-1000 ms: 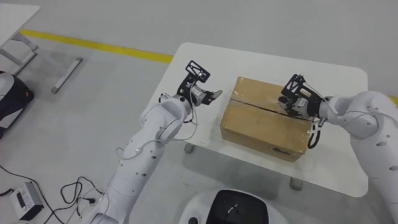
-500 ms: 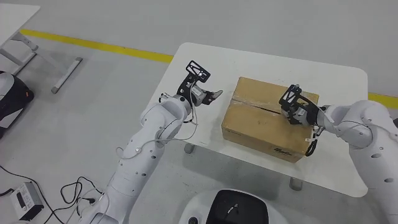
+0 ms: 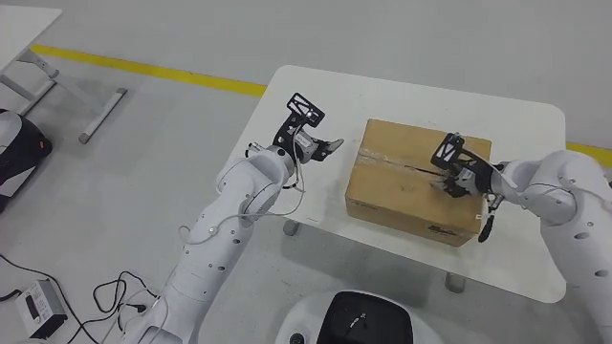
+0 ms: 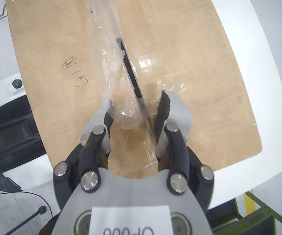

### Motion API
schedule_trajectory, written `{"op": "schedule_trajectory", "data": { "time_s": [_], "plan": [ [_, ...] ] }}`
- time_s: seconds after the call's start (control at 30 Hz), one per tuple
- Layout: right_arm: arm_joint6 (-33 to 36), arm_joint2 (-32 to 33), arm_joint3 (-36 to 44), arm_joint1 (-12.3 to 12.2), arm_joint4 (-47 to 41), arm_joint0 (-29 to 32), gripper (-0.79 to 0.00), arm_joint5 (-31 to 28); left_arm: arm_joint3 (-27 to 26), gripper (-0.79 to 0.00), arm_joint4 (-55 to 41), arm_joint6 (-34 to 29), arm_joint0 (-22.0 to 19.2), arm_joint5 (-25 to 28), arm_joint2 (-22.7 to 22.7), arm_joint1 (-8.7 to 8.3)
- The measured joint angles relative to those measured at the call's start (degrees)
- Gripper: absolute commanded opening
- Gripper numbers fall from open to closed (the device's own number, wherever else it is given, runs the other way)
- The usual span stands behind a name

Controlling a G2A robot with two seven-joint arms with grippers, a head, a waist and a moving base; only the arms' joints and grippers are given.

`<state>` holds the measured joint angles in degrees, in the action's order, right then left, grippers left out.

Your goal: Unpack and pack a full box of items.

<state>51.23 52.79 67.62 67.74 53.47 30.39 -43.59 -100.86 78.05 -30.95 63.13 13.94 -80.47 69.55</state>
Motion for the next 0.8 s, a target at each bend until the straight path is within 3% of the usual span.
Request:
{"op": "schedule_trajectory", "data": {
  "time_s": [0.6,0.8],
  "plan": [
    [2.0,8.7,6.6,-3.5,-1.6,3.6,0.0,1.8,0.3,0.0,-0.2,0.0,-0.3,0.0,0.6,-0.12],
    [-0.3,12.9,7.1,-5.0,-9.1,6.6,-0.123,-6.2,0.5,0.0,-0.3,0.1,-0.3,0.3,0.5,-0.21]
  ]
}}
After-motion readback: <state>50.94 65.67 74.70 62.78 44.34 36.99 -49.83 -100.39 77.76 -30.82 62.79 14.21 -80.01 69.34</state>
